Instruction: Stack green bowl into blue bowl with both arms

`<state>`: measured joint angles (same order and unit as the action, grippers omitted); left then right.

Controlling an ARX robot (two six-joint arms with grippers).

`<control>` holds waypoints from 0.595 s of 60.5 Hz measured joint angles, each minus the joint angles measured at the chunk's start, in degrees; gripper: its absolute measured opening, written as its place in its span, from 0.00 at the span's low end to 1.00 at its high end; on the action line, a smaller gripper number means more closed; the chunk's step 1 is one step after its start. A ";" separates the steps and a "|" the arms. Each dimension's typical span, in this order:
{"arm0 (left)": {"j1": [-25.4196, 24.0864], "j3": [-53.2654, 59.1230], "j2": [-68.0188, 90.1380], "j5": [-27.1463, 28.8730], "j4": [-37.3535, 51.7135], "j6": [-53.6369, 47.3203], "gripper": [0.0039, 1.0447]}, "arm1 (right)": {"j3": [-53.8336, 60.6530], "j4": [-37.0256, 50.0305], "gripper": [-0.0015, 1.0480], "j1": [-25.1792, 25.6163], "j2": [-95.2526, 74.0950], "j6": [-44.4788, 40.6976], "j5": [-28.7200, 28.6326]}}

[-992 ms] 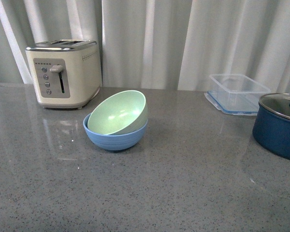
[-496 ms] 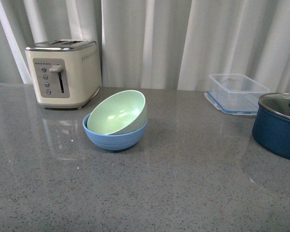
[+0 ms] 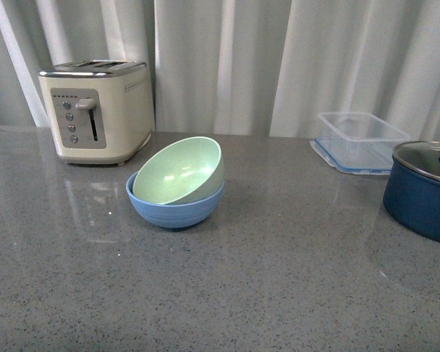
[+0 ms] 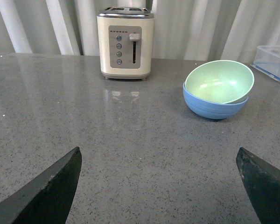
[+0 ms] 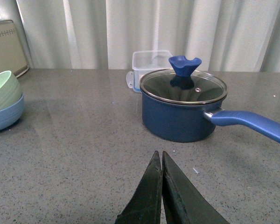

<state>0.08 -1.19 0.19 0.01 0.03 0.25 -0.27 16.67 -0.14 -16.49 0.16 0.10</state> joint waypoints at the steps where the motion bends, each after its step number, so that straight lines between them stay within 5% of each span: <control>1: 0.00 0.00 0.00 0.00 0.00 0.00 0.94 | 0.00 -0.42 0.01 0.00 0.39 0.00 0.00; 36: 0.00 0.00 -0.02 0.00 0.00 0.00 0.94 | -0.04 -16.55 0.01 0.00 16.20 -0.02 -0.13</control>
<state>0.08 -1.19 0.16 0.01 0.03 0.25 -0.32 0.12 -0.14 -0.30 0.14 -0.03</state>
